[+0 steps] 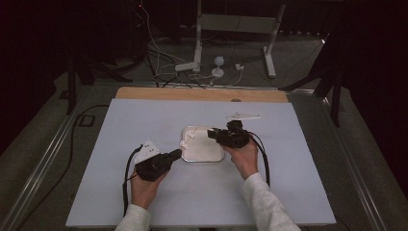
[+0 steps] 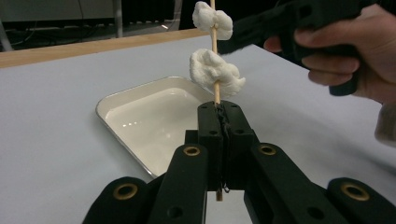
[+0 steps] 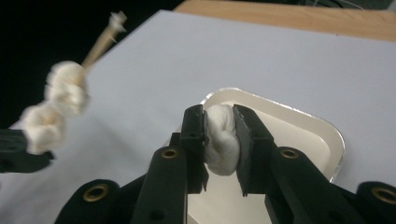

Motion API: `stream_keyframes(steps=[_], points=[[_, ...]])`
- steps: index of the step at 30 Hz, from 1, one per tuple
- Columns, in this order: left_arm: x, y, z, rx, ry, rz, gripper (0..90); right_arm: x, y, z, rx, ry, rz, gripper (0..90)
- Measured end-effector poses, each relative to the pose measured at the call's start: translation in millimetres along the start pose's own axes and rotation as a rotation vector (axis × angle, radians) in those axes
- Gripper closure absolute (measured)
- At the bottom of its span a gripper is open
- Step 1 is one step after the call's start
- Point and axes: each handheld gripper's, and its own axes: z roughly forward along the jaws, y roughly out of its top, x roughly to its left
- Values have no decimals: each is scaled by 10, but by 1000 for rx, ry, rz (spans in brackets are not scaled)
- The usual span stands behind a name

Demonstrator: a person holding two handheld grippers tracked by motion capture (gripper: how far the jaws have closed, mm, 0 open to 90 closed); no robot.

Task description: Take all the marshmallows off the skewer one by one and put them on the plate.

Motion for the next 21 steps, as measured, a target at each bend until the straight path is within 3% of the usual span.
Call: stream_keyframes(steps=[9,11,12,13,15,21], points=[[4,-3,5,1,2,-10,894,-14,-79,242,73,-61,6,712],[5,-4,5,3,1,-10,895,-25,-97,277,84,-99,4,523],[6,-4,5,4,2,-10,895,-25,-97,277,84,-99,4,523],[8,-4,3,2,3,-12,894,-57,-102,284,89,-81,27,413],[9,-4,2,3,5,-12,894,-86,-110,264,89,-48,61,332],[22,-14,10,5,8,-17,894,-60,-126,94,32,14,81,206]])
